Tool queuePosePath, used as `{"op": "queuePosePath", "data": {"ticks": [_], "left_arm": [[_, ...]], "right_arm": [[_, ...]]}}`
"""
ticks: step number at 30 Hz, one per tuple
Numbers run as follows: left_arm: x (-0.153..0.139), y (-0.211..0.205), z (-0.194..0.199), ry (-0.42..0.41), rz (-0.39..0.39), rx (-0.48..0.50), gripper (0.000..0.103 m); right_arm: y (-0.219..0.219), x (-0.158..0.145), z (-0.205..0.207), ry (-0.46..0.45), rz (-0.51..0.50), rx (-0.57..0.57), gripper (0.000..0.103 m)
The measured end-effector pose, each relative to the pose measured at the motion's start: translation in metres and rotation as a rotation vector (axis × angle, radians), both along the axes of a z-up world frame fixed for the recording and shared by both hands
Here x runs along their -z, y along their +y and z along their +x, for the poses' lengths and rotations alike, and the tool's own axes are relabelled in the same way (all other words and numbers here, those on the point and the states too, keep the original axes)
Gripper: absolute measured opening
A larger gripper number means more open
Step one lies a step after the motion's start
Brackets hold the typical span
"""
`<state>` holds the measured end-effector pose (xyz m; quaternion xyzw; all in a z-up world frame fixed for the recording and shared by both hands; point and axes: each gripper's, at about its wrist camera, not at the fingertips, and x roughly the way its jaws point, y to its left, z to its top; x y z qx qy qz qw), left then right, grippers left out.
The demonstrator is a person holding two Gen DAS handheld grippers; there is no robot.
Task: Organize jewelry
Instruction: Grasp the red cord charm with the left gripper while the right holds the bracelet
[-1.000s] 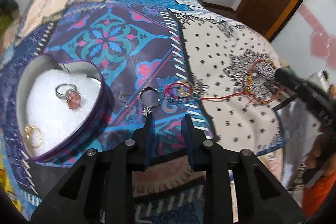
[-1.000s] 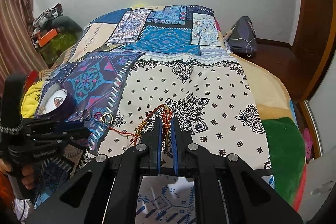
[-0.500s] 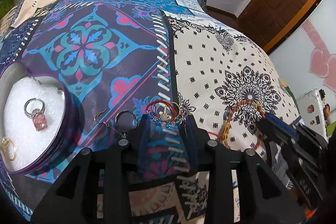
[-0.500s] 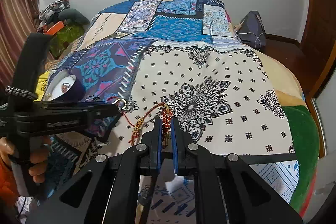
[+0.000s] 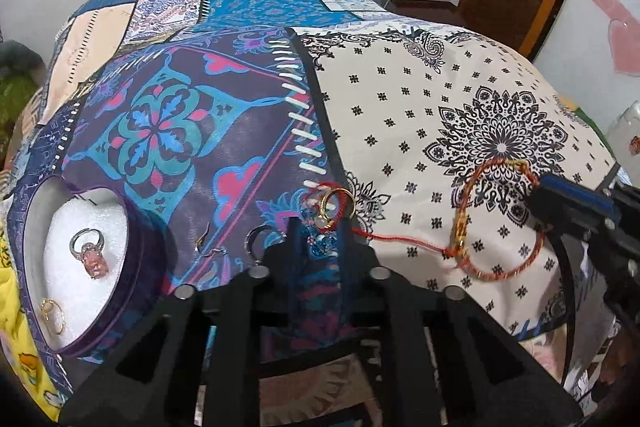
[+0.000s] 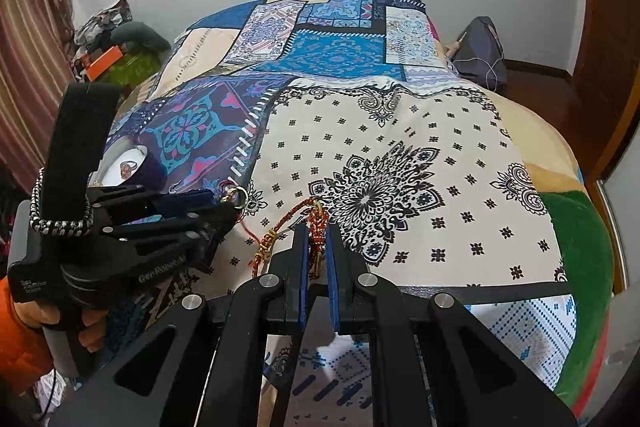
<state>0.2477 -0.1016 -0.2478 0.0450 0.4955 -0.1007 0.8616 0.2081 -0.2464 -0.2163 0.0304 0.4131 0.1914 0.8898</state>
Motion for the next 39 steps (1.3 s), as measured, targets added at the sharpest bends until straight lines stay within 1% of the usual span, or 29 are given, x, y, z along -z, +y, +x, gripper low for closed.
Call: {"op": "queuePosePath", "data": {"ticks": [1, 8, 9, 12, 15, 22, 30, 39], "left_arm": [[0.0, 0.004, 0.0, 0.005, -0.001, 0.001, 0.006], [-0.003, 0.018, -0.007, 0.013, -0.037, -0.007, 0.006], [-0.004, 0.022, -0.009, 0.017, -0.049, -0.012, 0.006], [-0.01, 0.037, -0.016, 0.038, -0.123, -0.028, 0.006], [-0.019, 0.045, -0.023, 0.018, -0.14, -0.04, 0.006], [-0.045, 0.056, -0.039, -0.047, -0.154, -0.058, 0.006], [-0.068, 0.077, -0.047, -0.108, -0.168, -0.101, 0.006], [-0.094, 0.115, -0.057, -0.182, -0.189, -0.171, 0.006]], "right_arm": [[-0.001, 0.0, 0.0, -0.001, 0.003, 0.003, 0.007], [-0.001, -0.004, 0.001, -0.011, 0.008, 0.009, 0.007], [-0.001, -0.005, 0.001, -0.014, 0.006, 0.01, 0.007], [-0.003, -0.006, 0.002, -0.017, 0.008, 0.018, 0.007], [-0.005, -0.008, 0.002, -0.022, 0.013, 0.024, 0.007], [0.003, -0.019, 0.005, -0.044, 0.023, 0.014, 0.007], [0.03, -0.039, 0.007, -0.089, 0.037, -0.03, 0.007], [0.068, -0.062, 0.008, -0.145, 0.056, -0.085, 0.007]]}}
